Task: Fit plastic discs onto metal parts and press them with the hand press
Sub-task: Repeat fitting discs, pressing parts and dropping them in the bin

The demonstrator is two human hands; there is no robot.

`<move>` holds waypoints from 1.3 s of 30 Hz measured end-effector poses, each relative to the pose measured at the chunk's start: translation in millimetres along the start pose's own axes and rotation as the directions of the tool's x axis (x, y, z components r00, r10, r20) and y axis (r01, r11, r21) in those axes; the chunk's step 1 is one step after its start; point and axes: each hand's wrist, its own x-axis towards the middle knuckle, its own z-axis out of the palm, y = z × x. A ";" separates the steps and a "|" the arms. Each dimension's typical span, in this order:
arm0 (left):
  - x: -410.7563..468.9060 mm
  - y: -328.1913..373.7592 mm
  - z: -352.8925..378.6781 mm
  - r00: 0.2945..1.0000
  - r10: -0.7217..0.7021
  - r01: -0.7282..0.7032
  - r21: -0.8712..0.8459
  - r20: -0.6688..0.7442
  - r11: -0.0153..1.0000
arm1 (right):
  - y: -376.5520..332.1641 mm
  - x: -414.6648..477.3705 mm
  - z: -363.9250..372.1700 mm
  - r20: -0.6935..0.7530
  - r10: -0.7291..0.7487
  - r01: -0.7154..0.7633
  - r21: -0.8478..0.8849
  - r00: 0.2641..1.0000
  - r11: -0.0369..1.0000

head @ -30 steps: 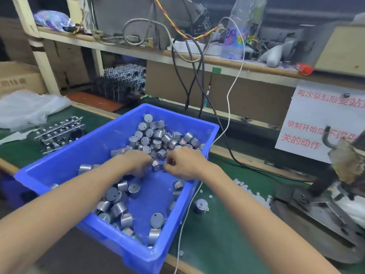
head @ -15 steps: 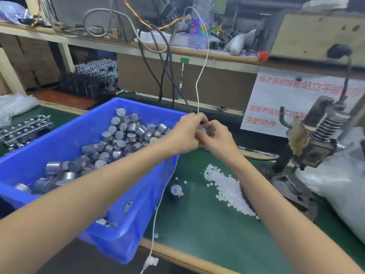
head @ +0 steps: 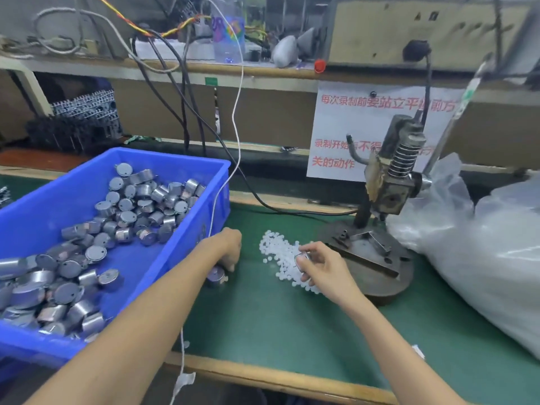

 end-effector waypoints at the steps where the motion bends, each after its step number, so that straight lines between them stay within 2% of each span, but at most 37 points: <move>1: 1.7 -1.0 0.3 1.000 0.004 -0.003 -0.031 0.010 1.000 | 1.3 -1.7 0.7 0.002 0.002 -0.002 0.026 1.000 1.000; 4: 2.4 10.6 0.4 0.994 0.104 -0.105 -0.201 -0.015 0.974 | 5.8 -8.1 5.1 0.013 0.040 -0.042 0.112 0.999 0.993; 7: -14.1 41.0 17.2 0.943 0.258 -0.325 -0.407 -0.212 0.854 | 15.9 -17.0 9.2 0.001 0.051 -0.051 0.077 0.999 0.996; 10: -32.2 58.9 63.2 0.876 0.346 -0.471 -0.439 -0.337 0.765 | 28.8 -32.6 13.2 -0.048 -0.006 0.011 0.102 0.999 0.995; 13: -38.5 54.5 97.4 0.814 0.314 -0.552 -0.481 -0.489 0.681 | 35.8 -45.5 14.7 -0.101 -0.055 0.067 0.116 0.993 0.991; 16: -41.2 50.8 105.0 0.806 0.237 -0.557 -0.559 -0.543 0.614 | 35.8 -48.7 16.5 -0.082 -0.072 0.077 0.054 0.994 0.996; 20: -42.2 47.4 109.8 0.817 0.199 -0.549 -0.622 -0.542 0.558 | 34.6 -47.2 17.9 -0.086 -0.038 0.040 0.016 0.996 0.999; 24: -42.7 45.6 112.3 0.834 0.143 -0.526 -0.688 -0.533 0.500 | 33.5 -43.2 21.7 -0.088 -0.091 0.086 -0.053 0.992 0.995; 30: -41.8 44.8 113.9 0.809 0.177 -0.543 -0.598 -0.560 0.589 | 36.3 -38.4 26.5 -0.066 -0.173 0.156 -0.205 0.983 0.966; 36: -41.6 44.3 114.9 0.810 0.204 -0.549 -0.586 -0.550 0.596 | 39.4 -39.2 27.9 -0.036 -0.214 0.199 -0.250 0.976 0.948; 39: -41.8 44.5 115.1 0.805 0.203 -0.553 -0.581 -0.557 0.597 | 38.5 -41.0 28.3 -0.018 -0.291 0.271 -0.319 0.957 0.908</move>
